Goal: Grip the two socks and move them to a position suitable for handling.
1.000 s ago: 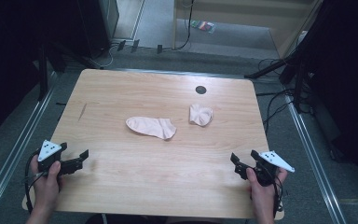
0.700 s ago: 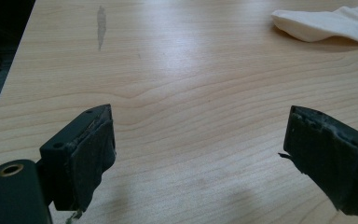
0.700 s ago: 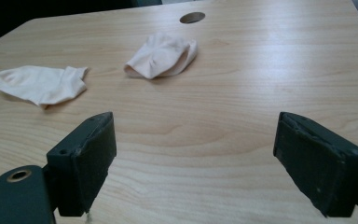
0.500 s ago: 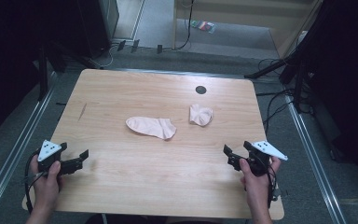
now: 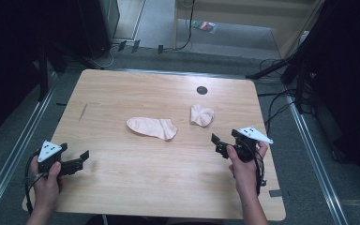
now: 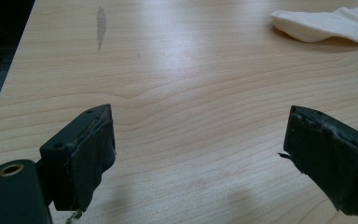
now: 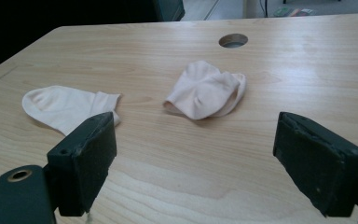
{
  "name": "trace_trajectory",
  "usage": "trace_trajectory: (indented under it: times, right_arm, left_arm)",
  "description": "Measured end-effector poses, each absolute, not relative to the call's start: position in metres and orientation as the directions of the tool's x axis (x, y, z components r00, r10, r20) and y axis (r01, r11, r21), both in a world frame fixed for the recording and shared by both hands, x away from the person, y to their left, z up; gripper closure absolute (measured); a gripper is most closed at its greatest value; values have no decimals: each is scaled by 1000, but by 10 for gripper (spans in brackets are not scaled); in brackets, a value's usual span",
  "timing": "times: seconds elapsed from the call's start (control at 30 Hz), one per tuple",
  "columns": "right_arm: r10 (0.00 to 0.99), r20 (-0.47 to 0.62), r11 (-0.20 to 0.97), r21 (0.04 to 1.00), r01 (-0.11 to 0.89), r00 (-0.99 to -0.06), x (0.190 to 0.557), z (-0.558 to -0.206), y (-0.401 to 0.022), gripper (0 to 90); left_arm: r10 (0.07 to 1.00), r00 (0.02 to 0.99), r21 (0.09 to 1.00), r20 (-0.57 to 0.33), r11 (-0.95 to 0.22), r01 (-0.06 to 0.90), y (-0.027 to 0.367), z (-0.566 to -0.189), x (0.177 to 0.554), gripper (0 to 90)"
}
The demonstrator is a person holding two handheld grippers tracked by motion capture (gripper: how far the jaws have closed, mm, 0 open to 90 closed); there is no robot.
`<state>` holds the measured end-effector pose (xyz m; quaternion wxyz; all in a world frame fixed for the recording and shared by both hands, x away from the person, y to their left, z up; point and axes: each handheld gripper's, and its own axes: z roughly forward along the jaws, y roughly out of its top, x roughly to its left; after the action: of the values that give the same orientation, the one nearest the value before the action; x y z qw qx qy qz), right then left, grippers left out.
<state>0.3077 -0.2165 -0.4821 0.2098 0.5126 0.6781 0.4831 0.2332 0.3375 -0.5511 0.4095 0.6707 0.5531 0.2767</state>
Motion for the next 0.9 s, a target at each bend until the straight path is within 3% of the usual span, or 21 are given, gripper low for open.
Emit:
trace_trajectory:
  times: [0.57, 0.9]
  right_arm:
    - [880, 186, 61, 868, 493, -437, 331, -480, -173, 154]
    - [897, 158, 89, 851, 517, -413, 363, -486, -157, 371]
  left_arm:
    - [968, 235, 855, -83, -52, 515, 337, -551, 233, 94]
    - [968, 238, 855, -86, -50, 515, 337, -551, 233, 94]
